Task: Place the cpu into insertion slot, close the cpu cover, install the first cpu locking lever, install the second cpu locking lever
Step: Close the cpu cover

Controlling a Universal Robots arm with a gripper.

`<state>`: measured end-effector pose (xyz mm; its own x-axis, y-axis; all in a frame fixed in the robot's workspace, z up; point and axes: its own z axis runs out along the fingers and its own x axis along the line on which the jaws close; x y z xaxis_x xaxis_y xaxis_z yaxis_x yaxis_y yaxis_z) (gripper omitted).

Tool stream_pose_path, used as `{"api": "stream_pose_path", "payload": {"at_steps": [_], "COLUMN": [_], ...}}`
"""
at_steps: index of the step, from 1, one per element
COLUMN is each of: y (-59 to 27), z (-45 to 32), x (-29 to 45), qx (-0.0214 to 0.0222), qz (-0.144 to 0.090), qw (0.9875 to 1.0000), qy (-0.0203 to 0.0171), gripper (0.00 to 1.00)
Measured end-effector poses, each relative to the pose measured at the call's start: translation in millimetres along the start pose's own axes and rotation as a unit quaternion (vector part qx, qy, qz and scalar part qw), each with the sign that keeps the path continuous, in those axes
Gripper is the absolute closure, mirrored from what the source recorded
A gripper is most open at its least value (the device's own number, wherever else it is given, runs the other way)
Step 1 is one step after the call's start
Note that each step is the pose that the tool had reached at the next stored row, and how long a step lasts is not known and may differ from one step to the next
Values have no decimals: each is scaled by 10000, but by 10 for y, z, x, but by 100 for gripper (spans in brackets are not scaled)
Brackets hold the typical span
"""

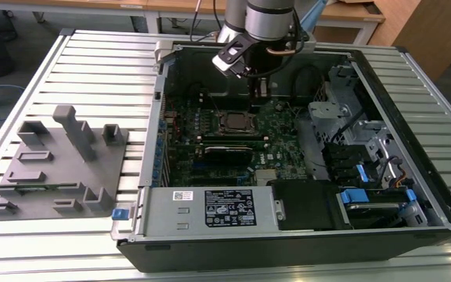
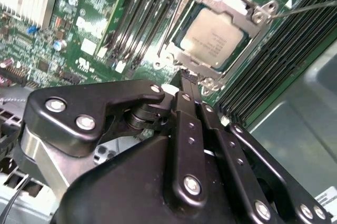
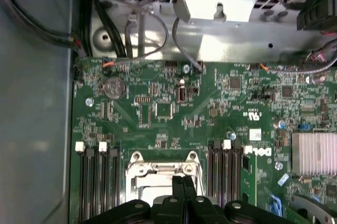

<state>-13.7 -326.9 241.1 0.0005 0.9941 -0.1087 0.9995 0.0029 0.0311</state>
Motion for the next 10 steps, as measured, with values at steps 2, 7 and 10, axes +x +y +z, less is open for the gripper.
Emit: {"api": "stream_pose_path", "payload": {"at_steps": [2,7,10], "y": [0,0,-9], "z": [3,3,6], "x": [0,0,1], "qx": [102,107,95], "qz": [-11,-12,-11], "qw": [9999,9999,10000], "qy": [0,0,1], "gripper": [89,89,89]}}
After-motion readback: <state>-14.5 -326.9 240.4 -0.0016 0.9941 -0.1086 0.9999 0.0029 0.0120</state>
